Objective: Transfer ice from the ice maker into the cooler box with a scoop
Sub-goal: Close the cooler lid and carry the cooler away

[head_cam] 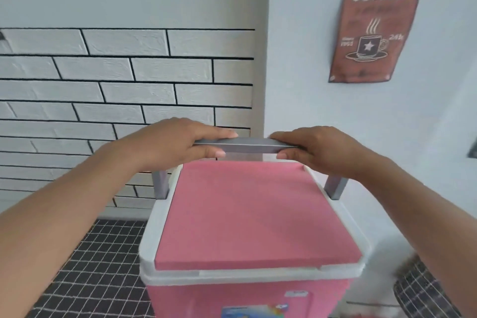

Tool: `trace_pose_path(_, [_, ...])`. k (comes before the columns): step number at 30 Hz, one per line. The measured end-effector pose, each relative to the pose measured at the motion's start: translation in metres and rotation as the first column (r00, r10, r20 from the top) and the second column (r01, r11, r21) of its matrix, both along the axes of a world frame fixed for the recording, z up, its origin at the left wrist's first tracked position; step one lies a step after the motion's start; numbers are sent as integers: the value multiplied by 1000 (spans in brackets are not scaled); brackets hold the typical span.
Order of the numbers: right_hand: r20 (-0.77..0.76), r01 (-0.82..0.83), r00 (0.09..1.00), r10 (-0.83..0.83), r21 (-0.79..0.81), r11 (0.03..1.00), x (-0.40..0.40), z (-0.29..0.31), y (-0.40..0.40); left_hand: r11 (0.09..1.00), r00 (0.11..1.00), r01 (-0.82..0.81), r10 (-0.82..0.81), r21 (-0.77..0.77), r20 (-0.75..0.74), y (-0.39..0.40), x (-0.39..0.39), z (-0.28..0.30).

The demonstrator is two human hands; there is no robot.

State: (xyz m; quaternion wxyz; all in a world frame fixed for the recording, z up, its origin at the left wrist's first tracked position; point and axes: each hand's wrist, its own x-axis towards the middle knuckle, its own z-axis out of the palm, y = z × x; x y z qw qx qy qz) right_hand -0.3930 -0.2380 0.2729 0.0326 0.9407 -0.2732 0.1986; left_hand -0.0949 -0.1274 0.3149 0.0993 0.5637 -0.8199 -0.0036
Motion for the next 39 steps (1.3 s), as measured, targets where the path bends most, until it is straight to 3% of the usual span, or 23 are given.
trace_pose_path(5, [-16, 149, 989, -150, -27, 988, -88, -17, 5, 992, 991, 126, -125, -20, 44, -36, -75, -21])
trace_pose_path(12, [-16, 372, 927, -374, -71, 926, -193, -35, 14, 958, 958, 288, -288, 0, -4, -90, -174, -43])
trace_pose_path(21, [-47, 672, 737, -674, -47, 739, -315, -58, 58, 832, 836, 549, -547, 74, -55, -156, -316, -69])
trace_pose_path(28, [-85, 824, 557, -826, -63, 562, -383, -61, 89, 673, 687, 723, -680, 156, -254, -189, -418, -82])
trace_pose_path(35, [-16, 918, 374, -927, -137, 373, -426, -50, 131, 466, 458, 884, -879, -34, -135, -202, -505, -68])
trace_pose_path(39, [33, 944, 301, -953, -150, 293, -443, -43, 162, 324, 315, 944, -941, -62, -127, -200, -548, -59])
